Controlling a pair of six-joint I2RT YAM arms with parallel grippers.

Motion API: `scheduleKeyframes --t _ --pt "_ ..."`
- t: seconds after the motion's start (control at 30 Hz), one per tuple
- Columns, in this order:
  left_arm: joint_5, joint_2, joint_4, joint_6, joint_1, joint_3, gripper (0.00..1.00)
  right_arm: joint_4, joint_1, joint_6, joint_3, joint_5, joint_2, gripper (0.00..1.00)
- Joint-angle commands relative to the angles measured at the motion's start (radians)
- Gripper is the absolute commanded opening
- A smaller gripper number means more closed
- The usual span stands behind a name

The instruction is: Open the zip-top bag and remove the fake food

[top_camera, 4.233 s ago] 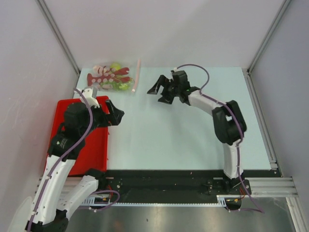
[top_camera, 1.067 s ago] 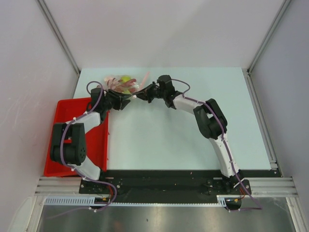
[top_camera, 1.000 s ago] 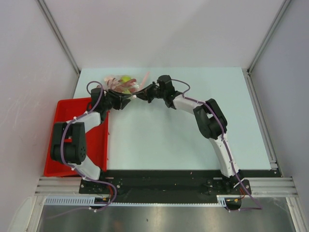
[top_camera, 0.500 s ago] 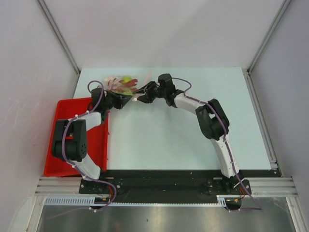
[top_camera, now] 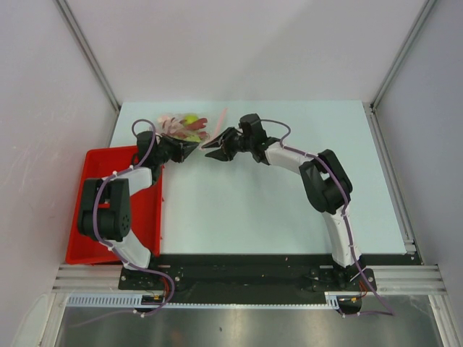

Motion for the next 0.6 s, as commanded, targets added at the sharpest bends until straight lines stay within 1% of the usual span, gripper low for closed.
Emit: scheduleKeyframes --t 0.0,0.07,0.2,0.4,0.5,0.53,0.57 --pt "0.039 -0.016 0.067 0.02 0.008 0.023 0.0 0.039 0.002 0.004 -0.003 -0.01 -0.041 0.4" --pt "0.04 -0.019 0.06 0.02 0.008 0.025 0.0 0.059 -0.001 0.01 -0.002 -0.013 -0.03 0.36" --pt "0.046 -0.019 0.049 0.019 0.008 0.023 0.0 0.084 -0.001 0.016 0.003 -0.01 -0.025 0.35" --pt "0.052 -0.022 0.05 0.011 0.006 0.015 0.0 0.099 0.001 0.027 0.001 -0.008 -0.01 0.27" --pt "0.059 -0.022 0.047 0.011 0.006 0.02 0.0 0.119 0.001 0.041 0.006 -0.01 0.001 0.22" --pt "0.057 -0.024 0.044 0.011 0.006 0.02 0.0 0.122 0.001 0.048 0.007 -0.011 0.002 0.17" --pt "0.059 -0.024 0.046 0.013 0.006 0.018 0.0 0.124 0.002 0.05 0.01 -0.01 0.002 0.15"
